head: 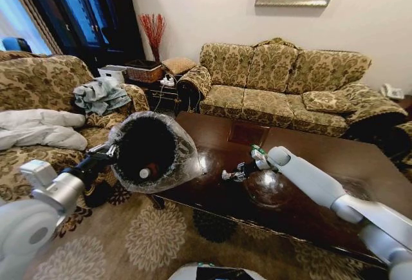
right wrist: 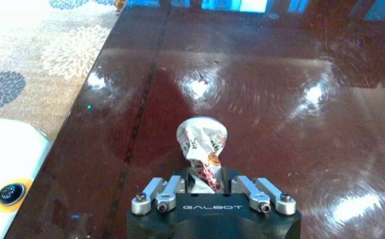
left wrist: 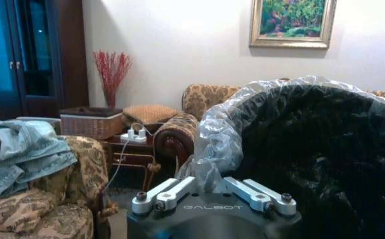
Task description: Move to the front of the table and place the trash on the table into the trash bin.
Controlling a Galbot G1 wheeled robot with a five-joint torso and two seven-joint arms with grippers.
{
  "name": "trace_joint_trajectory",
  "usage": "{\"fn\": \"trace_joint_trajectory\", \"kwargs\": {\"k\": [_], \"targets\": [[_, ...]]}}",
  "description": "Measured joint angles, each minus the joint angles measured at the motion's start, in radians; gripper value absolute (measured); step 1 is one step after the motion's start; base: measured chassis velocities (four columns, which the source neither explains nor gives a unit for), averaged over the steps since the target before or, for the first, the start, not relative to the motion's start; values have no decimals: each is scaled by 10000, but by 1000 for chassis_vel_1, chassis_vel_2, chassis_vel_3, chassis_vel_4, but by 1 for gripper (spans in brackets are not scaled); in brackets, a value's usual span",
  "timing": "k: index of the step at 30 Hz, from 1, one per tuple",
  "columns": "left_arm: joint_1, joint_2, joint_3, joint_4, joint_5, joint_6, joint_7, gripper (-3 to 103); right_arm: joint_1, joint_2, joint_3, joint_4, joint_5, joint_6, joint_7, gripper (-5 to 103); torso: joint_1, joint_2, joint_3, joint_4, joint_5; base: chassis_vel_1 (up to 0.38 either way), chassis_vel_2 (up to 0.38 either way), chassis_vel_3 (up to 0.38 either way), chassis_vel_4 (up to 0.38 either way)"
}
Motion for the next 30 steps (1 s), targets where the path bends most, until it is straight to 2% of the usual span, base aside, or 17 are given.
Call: {"fn": "trace_joint_trajectory", "kwargs": {"k": [4, 9, 12, 14, 15, 16, 18, 19, 21, 23, 25, 26, 27, 30], "targets": [[28, 26, -57, -45, -52, 1, -41, 2, -173, -34, 134, 126, 6, 38, 133, 25, 0, 0, -1, 1, -2, 0, 0, 0, 0], [57, 5, -63, -104, -60, 1, -53, 2, -440, -182, 246, 399, 149, 62, 633, 25, -1, 1, -1, 0, -2, 0, 0, 0, 0], [68, 2, -44, -172, -68, 7, -110, 2, -831, -578, 277, 1144, 932, -77, 2230, 25, 0, -1, 2, 1, 13, 0, 0, 0, 0], [81, 52, 9, -178, -111, 81, -164, 2, -1052, -1084, 368, 2187, 2176, -371, 3760, 25, 2, -1, 3, 3, 5, 0, 0, 0, 0], [81, 52, 9, -178, -111, 81, -164, 2, -1052, -1084, 368, 2187, 2176, -371, 3760, 25, 2, -1, 3, 3, 5, 0, 0, 0, 0], [99, 146, 54, -180, -117, 160, -211, 2, -1174, -1370, 552, 2909, 2895, -695, 4525, 25, 2, -1, 3, 0, 2, 0, 0, 0, 0], [232, 415, 79, -182, -156, 272, -343, 2, -1449, -1791, 1270, 4095, 3971, -896, 5436, 25, 0, 0, 2, 1, -1, 0, 0, 0, 0], [232, 415, 79, -182, -156, 272, -343, 2, -1449, -1791, 1270, 4095, 3971, -896, 5436, 25, 0, 0, 2, 1, -1, 0, 0, 0, 0], [292, 868, 46, -168, -261, 335, -353, 2, -1561, -2164, 2218, 5205, 5131, -859, 6186, 25, -1, 0, 2, 5, 3, 0, 0, 0, 0], [286, 979, 43, -134, -300, 337, -352, 2, -1554, -2257, 2491, 5472, 5505, -881, 6416, 25, -1, 0, 1, 3, 2, 0, 0, 0, 0], [90, 1704, 142, 184, -656, 342, -407, 2, -1251, -2478, 3532, 6349, 6876, -983, 7310, 25, 0, 0, 1, 0, 0, 0, 0, 0, 0], [-120, 2275, 317, 458, -1024, 388, -431, 2, -905, -2575, 4198, 7018, 7884, -1064, 8122, 25, 0, 0, 1, -1, -2, 0, 0, 0, 0], [-120, 2275, 317, 458, -1024, 388, -431, 2, -905, -2575, 4198, 7018, 7884, -1064, 8122, 25, 0, 0, 1, -1, -2, 0, 0, 0, 0], [-495, 3356, 601, 1069, -1492, 476, -408, 2, -339, -2707, 4921, 8296, 9740, -1371, 9656, 25, 1, 0, 1, -1, -3, 0, 0, 0, 0]]}}
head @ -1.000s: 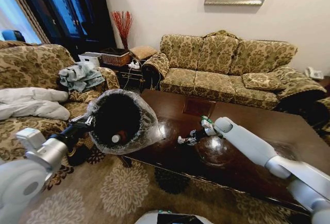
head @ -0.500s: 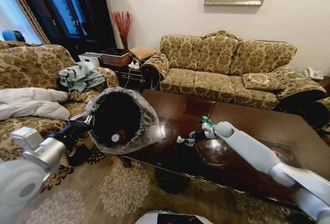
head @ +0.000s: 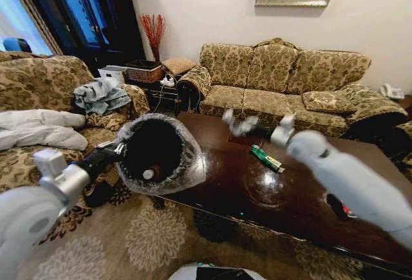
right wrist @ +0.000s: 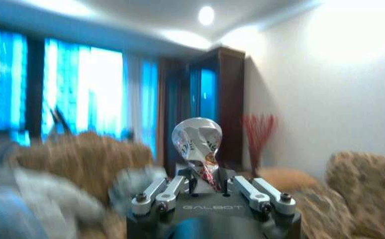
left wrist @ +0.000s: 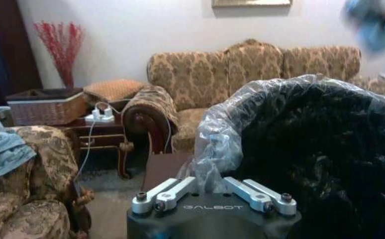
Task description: Move to the front of the table and place the trash on the table into the trash bin.
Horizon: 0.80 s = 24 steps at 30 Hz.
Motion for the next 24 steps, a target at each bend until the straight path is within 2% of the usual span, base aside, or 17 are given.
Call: {"fn": "trace_joint_trajectory", "kwargs": {"k": [1, 3, 5, 7, 8, 9, 12, 13, 16, 20, 24], "targets": [[0, 0, 0, 0, 0, 0, 0, 2, 0, 0, 0, 0, 0, 0, 0, 25, 0, 0, 0, 0, 0, 0, 0, 0, 0], [-242, 708, 121, 446, -396, 15, 108, 2, 956, -191, -273, 791, 1615, -340, 543, 25, -1, 0, 0, 0, 0, 0, 0, 0, 0], [-334, 867, 169, 545, -522, 24, 139, 2, 1318, -208, -555, 935, 1906, -363, 631, 25, -1, 1, 0, 0, -2, 0, 0, 0, 0], [-665, 1235, 270, 867, -781, 67, 211, 2, 2863, 66, -1872, 1142, 2571, -416, 1026, 25, -1, 0, 0, -7, 9, 0, 0, 0, 0], [-654, 1253, 191, 951, -834, 106, 226, 2, 4053, 583, -2948, 1064, 2845, -348, 1298, 25, -1, 0, 0, -7, 6, 0, 0, 0, 0], [-654, 1253, 191, 951, -834, 106, 226, 2, 4053, 583, -2948, 1064, 2845, -348, 1298, 25, -1, 0, 0, -7, 6, 0, 0, 0, 0], [-831, 1255, 232, 1145, -935, 155, 24, 2, 6217, 2195, -5175, 601, 3151, -118, 1755, 25, 1, -1, 1, 25, -5, 0, 0, 0, 0], [-831, 1255, 232, 1145, -935, 155, 24, 2, 6217, 2195, -5175, 601, 3151, -118, 1755, 25, 1, -1, 1, 25, -5, 0, 0, 0, 0], [-1449, 1424, 818, 1431, -942, 156, 32, 2, 7087, 3239, -6308, 185, 3117, -161, 2022, 25, 0, 0, 1, 7, -12, 0, 0, 0, 0], [-1780, 1484, 1115, 1902, -868, 135, 254, 2, 7361, 3763, -7052, -8, 2922, -205, 2250, 25, 1, -1, 2, -1, 8, 0, 0, 0, 0], [-1755, 1486, 997, 2009, -865, 111, 471, 2, 7375, 4095, -7597, -187, 2599, -190, 2300, 25, 1, -1, 2, -2, 6, 0, 0, 0, 0]]}}
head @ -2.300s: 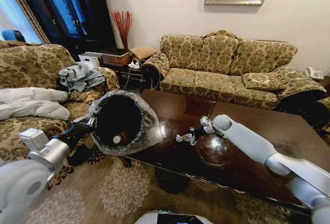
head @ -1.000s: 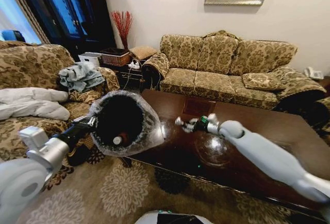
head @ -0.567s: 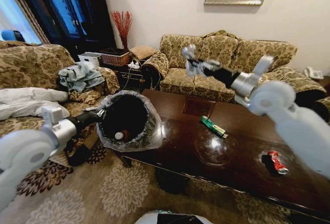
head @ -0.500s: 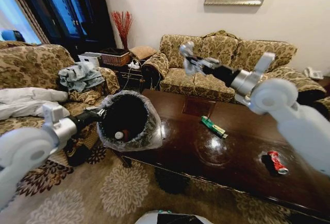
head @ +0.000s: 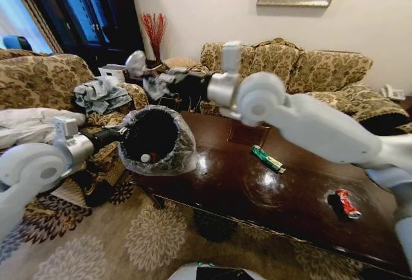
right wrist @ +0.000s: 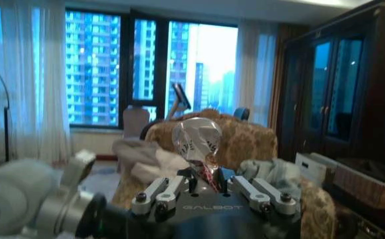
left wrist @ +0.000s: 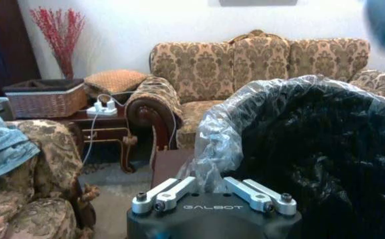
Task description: Move to the front of the table and place the trash on the table into the trash bin.
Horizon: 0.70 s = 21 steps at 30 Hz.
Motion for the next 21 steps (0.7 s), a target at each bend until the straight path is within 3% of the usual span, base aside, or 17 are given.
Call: {"fn": "trace_joint_trajectory", "kwargs": {"k": [10, 21], "targets": [[69, 43, -136, 214, -7, -60, 71, 2, -301, 35, -232, 303, -437, -304, -216, 22, -2, 0, -2, 3, -4, 0, 0, 0, 0], [-66, 283, -25, 342, -73, -124, 73, 2, -416, -131, -621, 513, -952, -272, -108, 66, -2, 0, -2, 3, -3, 0, 0, 0, 0]]}}
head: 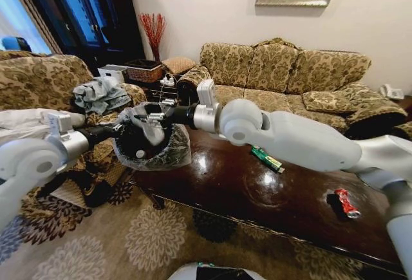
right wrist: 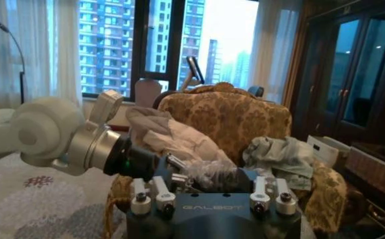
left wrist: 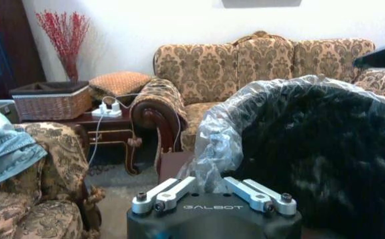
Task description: Move to the front of the table and place the trash on the table into the trash bin.
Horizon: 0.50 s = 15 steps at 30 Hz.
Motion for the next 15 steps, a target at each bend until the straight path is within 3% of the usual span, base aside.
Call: {"fn": "trace_joint_trajectory", "kwargs": {"k": [2, 5, 8, 10, 11, 13, 15], "targets": [[-69, -45, 58, 81, 5, -29, -12, 2, -1, -40, 236, 13, 65, 13, 107, 78, 0, 0, 0, -1, 5, 0, 0, 0, 0], [-177, -315, 88, 48, 38, -19, -22, 2, 13, -151, 553, 71, 229, 10, 243, 83, 0, 0, 0, 0, 4, 0, 0, 0, 0], [-155, -1401, -63, -539, 387, 75, -15, 2, 61, -616, 1220, 204, 676, -127, 449, 97, 0, 0, 0, 2, -2, 0, 0, 0, 0], [-2, -2102, -213, -889, 826, 89, 45, 2, 79, -1055, 1649, 237, 962, -293, 467, 99, 0, 0, -1, 1, 5, 0, 0, 0, 0], [-2, -2102, -213, -889, 826, 89, 45, 2, 79, -1055, 1649, 237, 962, -293, 467, 99, 0, 0, -1, 1, 5, 0, 0, 0, 0], [125, -2925, -257, -1228, 1155, 135, 81, 2, -50, -1672, 2210, 267, 1209, -373, 469, 100, -1, 1, -1, 3, 6, 0, 0, 0, 0], [146, -3220, -205, -1295, 1388, 134, 92, 2, -215, -1996, 2530, 299, 1290, -387, 496, 100, -1, 1, -2, 4, 3, 0, 0, 0, 0]]}}
